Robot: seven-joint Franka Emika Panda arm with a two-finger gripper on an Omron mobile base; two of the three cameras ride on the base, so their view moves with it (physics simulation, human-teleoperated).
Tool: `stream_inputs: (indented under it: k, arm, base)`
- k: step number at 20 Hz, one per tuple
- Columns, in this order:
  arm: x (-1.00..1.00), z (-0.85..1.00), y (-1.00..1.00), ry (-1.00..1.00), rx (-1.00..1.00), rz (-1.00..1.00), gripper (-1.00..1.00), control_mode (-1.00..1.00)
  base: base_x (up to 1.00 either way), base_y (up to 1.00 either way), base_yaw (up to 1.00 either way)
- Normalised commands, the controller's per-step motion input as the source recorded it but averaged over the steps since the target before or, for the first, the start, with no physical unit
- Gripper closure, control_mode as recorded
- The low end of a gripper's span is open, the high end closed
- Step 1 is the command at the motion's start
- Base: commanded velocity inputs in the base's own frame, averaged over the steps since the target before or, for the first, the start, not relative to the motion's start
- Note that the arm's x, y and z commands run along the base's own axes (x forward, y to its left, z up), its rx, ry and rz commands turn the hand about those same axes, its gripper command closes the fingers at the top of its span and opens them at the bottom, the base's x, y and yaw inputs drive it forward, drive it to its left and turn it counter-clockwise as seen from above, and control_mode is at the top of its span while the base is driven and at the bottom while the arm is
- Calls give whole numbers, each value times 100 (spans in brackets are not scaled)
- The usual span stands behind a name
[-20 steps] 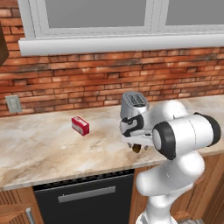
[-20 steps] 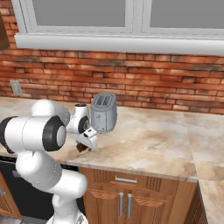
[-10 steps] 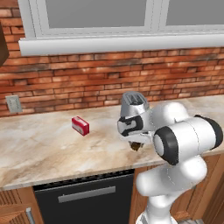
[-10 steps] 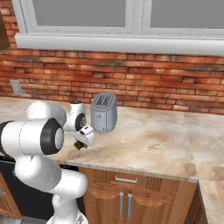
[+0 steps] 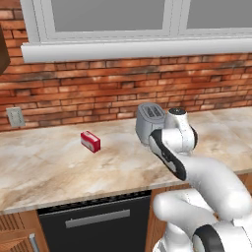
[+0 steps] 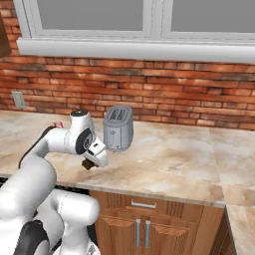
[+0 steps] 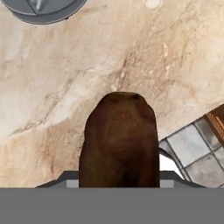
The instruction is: Place the eggplant and sweet potato inside the fridge drawer. Close the drawer after placing the vegetables.
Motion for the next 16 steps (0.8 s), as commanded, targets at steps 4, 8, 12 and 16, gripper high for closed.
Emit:
stream_inputs:
  k: [4, 8, 12, 16]
  arm:
    - [-100, 68, 0, -11, 0, 10, 100, -100]
    - [-95, 47, 18, -15, -3, 8, 100, -100]
    - [-41, 31, 32, -17, -5, 12, 100, -100]
    - [-2, 1, 8, -3, -1, 7, 100, -100]
  base:
    - [0, 0, 0]
    - [0, 0, 0]
    - [0, 0, 0]
    - [0, 0, 0]
